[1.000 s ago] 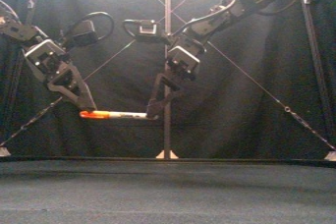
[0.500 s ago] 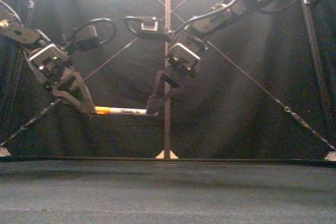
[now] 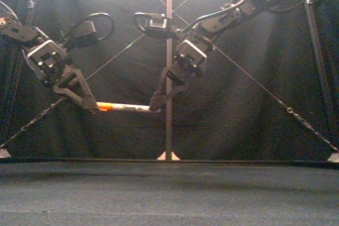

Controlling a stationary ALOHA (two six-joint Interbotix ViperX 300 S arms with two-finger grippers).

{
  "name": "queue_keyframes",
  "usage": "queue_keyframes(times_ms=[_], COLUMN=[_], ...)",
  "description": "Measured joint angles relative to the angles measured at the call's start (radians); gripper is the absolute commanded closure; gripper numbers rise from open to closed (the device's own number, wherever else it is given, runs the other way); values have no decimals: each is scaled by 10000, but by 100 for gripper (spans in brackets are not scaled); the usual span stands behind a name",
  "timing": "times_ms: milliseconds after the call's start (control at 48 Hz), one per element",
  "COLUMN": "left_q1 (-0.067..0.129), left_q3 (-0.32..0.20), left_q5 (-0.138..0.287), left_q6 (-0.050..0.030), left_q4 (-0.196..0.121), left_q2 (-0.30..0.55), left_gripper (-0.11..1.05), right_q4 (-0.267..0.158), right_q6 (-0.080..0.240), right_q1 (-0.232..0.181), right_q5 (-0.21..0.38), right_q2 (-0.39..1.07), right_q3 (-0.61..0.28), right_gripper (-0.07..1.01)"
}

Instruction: Uncap the pen

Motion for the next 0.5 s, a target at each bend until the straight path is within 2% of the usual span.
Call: queue_keyframes(times_ms=[125, 167, 188, 229, 312, 354, 500], left_q1=[-61, -31, -15, -15, -15, -15, -15], left_q3=[138, 261, 276, 307, 383, 399, 476], left_q5=[107, 138, 138, 169, 230, 291, 522], left_q6=[0, -61, -46, -61, 0, -31, -31], left_q4=[0, -15, -15, -15, -15, -31, -61], left_q2=[-291, -399, -430, -506, -706, -767, -951], left_gripper=[44, 44, 44, 44, 44, 44, 44], right_q4=[46, 46, 61, 61, 123, 169, 230], right_q6=[153, 46, 123, 61, 77, 92, 92], right_q1=[-31, -31, -46, -61, -92, -123, -230], right_q5=[-276, -307, -337, -414, -491, -506, -537], right_q2=[-368, -491, -537, -614, -798, -905, -1104], right_q3=[399, 598, 690, 813, 997, 1074, 1335], right_gripper=[45, 45, 45, 45, 45, 45, 45])
